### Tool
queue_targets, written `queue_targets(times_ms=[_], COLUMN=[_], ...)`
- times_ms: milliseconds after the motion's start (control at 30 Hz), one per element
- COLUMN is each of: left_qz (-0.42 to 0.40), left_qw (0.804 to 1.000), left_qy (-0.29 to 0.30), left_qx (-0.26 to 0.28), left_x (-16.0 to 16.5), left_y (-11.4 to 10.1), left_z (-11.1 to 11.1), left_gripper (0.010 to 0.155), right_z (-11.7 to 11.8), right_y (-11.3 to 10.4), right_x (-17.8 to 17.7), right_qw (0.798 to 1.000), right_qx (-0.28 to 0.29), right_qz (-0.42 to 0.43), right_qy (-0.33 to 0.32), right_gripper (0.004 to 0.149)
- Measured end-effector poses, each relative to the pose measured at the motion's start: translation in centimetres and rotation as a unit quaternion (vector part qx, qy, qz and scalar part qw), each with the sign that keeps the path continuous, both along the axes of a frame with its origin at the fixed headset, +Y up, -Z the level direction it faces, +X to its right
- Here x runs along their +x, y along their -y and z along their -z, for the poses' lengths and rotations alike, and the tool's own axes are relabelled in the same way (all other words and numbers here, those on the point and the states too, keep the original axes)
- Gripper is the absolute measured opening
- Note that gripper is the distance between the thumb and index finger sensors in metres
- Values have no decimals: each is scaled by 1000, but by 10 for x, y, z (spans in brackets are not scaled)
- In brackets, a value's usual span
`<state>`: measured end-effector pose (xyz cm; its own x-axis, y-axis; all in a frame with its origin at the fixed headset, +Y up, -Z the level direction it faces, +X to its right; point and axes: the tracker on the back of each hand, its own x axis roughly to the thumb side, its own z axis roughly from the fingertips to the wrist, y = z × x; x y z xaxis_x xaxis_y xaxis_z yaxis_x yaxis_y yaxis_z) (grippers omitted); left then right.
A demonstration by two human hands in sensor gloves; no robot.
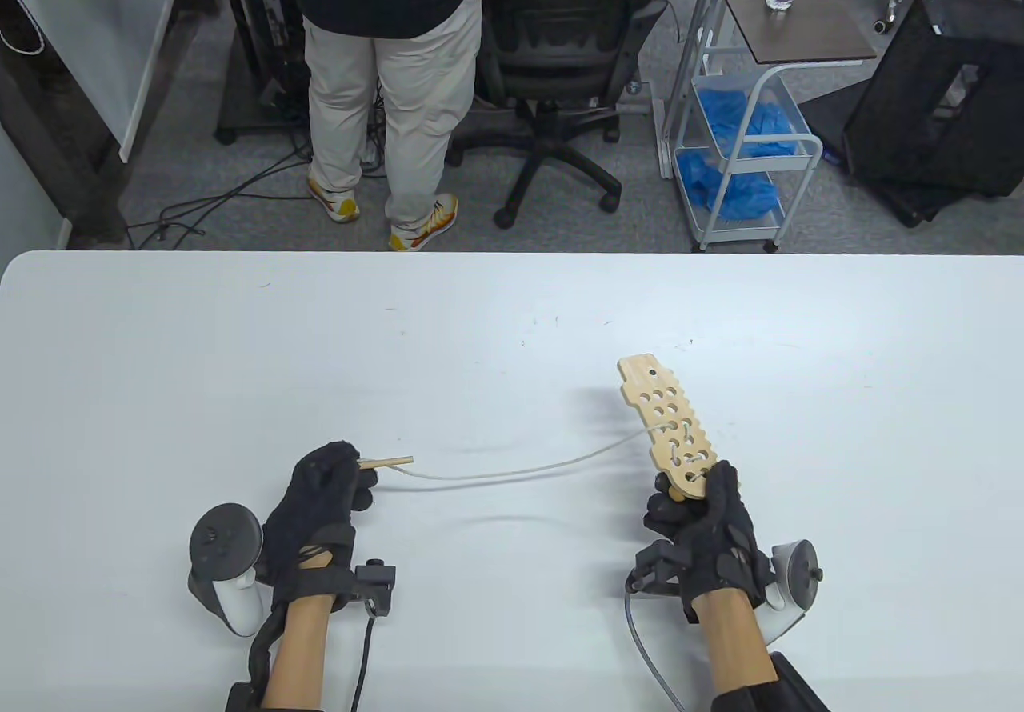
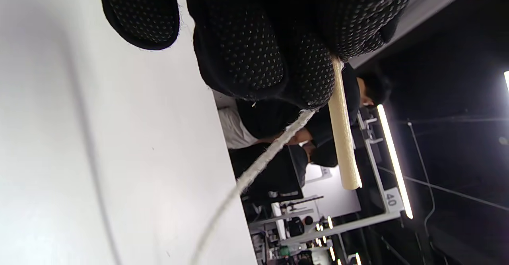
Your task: Remove rope from all holes on crocodile lacing toy
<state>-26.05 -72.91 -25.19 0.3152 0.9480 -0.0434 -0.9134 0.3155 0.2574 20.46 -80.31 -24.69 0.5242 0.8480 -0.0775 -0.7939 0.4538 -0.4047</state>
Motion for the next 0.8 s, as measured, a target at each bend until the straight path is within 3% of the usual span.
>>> queue_targets(times_ms=[133,367,667,800], left_qz=[42,128,224,246], left_qw=[998,986,960,956], left_qy=[33,87,122,111], left_qx=[15,67,114,119], left_x=[20,54,84,87], left_y=[-6,-21,-33,-34], left_z=[-1,-7,-18,-20], left_gripper=[40,40,40,40], right_z=[0,-3,-5,-5], right_y=[-11,-29,-39,-41], right_x=[-23,-57,-76,-80], right_qw=[995,966,934,924], right_qx=[19,67,110,125], right_qz=[-78,-208,-282,-300], right_qy=[-59,-136,-188,-201], right_gripper=[49,49,49,49])
